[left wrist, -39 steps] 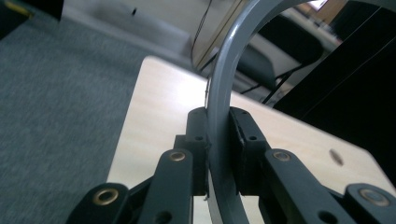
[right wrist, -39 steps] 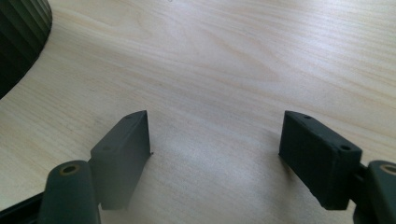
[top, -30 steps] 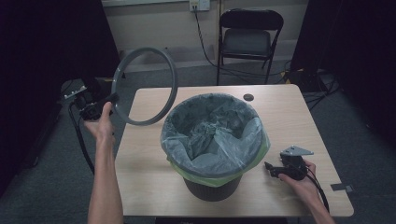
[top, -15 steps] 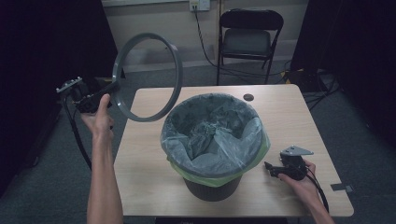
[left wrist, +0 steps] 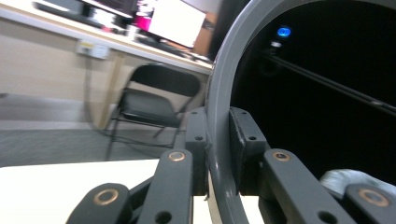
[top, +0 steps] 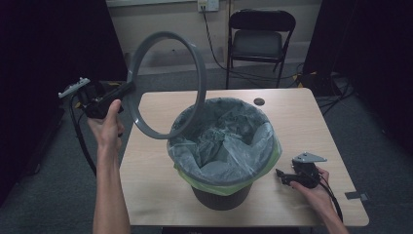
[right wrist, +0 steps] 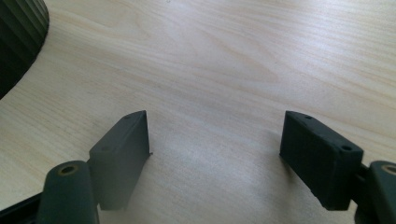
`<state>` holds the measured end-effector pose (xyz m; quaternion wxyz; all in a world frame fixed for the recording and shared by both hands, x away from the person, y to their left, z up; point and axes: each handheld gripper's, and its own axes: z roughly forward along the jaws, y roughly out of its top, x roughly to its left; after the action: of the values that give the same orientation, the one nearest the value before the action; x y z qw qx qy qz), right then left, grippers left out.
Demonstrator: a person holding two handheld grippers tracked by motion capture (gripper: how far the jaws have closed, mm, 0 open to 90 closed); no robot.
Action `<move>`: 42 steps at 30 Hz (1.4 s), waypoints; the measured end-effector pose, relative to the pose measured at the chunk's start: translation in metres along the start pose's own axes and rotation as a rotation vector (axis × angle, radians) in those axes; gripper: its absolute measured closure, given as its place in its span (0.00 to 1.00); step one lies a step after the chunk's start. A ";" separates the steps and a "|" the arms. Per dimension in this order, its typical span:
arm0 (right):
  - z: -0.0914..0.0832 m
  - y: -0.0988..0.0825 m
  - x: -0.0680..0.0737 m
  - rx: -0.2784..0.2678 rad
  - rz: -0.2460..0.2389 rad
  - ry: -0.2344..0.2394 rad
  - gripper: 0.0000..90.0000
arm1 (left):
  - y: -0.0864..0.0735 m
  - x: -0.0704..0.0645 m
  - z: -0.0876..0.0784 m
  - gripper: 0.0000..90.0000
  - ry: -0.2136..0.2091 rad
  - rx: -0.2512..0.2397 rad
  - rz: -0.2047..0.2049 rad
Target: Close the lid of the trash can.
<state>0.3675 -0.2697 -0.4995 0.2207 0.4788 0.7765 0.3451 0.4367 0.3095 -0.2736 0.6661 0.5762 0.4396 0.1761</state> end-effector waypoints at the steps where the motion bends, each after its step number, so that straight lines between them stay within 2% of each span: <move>1: 0.000 0.000 0.000 0.000 0.000 0.000 0.26 | -0.001 -0.004 0.003 0.88 -0.008 0.008 0.000; 10: 0.000 0.000 0.000 -0.001 0.002 0.001 0.26 | -0.014 -0.034 0.026 0.88 -0.109 0.055 0.031; 11: 0.000 0.000 0.000 -0.001 0.002 0.001 0.26 | -0.015 -0.037 0.028 0.88 -0.114 0.067 0.048; 12: 0.000 0.000 0.000 -0.001 0.002 0.001 0.26 | -0.017 -0.041 0.030 0.87 -0.122 0.070 0.043; 15: 0.000 0.000 0.000 -0.001 0.003 0.000 0.26 | -0.020 -0.050 0.035 0.88 -0.135 0.091 0.066; 17: 0.000 0.000 0.000 -0.001 0.002 0.001 0.26 | -0.021 -0.057 0.040 0.88 -0.164 0.107 0.077; 18: 0.000 0.000 0.000 -0.001 0.003 0.001 0.26 | -0.021 -0.061 0.042 0.88 -0.157 0.113 0.092; 20: 0.001 0.000 0.000 -0.002 0.003 0.000 0.26 | -0.021 -0.067 0.044 0.88 -0.184 0.117 0.101; 22: 0.001 0.000 0.000 -0.001 0.004 0.000 0.26 | -0.021 -0.074 0.045 0.88 -0.192 0.118 0.120; 25: 0.001 0.001 0.000 -0.001 0.005 0.000 0.26 | -0.021 -0.082 0.049 0.88 -0.206 0.152 0.142; 27: 0.001 0.001 0.000 -0.001 0.005 -0.001 0.26 | -0.022 -0.083 0.051 0.88 -0.210 0.172 0.145; 29: 0.001 0.001 0.000 -0.002 0.005 -0.001 0.26 | -0.023 -0.084 0.053 0.87 -0.230 0.187 0.133; 32: 0.001 0.001 0.000 -0.002 0.004 -0.001 0.26 | -0.026 -0.087 0.055 0.87 -0.244 0.195 0.142; 35: 0.001 0.001 0.000 -0.002 0.005 -0.003 0.26 | -0.026 -0.088 0.054 0.87 -0.229 0.200 0.146; 42: 0.001 0.001 0.000 -0.002 0.005 -0.004 0.26 | -0.027 -0.089 0.056 0.86 -0.236 0.223 0.170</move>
<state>0.3687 -0.2694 -0.4997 0.2221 0.4811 0.7744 0.3456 0.4250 0.2016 -0.2669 0.6277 0.6984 0.3247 0.1130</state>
